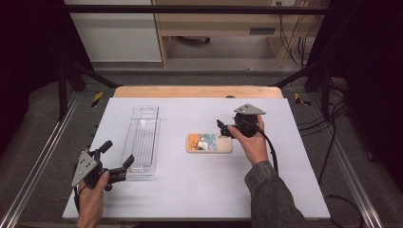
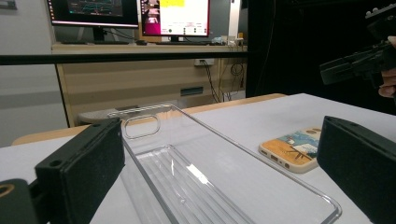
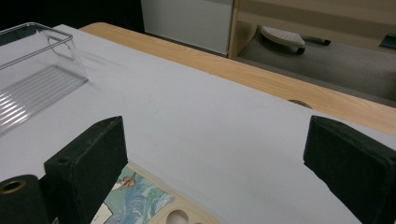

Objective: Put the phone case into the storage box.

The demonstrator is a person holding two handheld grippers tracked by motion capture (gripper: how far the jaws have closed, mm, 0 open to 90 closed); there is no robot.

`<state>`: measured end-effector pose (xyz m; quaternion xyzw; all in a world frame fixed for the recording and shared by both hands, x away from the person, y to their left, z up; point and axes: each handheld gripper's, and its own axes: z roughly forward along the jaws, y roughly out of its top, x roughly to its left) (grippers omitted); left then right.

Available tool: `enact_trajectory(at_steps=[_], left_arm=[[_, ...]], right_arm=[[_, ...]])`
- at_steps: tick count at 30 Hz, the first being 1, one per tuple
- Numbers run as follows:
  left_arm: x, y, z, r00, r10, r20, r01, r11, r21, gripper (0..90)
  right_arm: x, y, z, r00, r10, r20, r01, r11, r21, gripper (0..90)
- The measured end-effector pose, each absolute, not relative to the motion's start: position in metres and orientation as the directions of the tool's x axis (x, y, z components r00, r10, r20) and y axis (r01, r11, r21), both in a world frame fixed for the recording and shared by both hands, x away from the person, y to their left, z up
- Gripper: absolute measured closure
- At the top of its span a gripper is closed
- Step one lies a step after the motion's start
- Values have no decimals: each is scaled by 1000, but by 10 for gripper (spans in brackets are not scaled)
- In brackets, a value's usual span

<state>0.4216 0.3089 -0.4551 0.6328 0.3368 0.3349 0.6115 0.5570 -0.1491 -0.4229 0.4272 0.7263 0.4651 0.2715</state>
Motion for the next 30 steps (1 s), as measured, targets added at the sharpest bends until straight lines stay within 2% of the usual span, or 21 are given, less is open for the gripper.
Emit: enact_trajectory(at_steps=[30], left_arm=[[421,308,-455,551,835,13,14,-25,1000,7]], right_arm=[[565,-139,-438,-485,875,-10,433,250,866,73]])
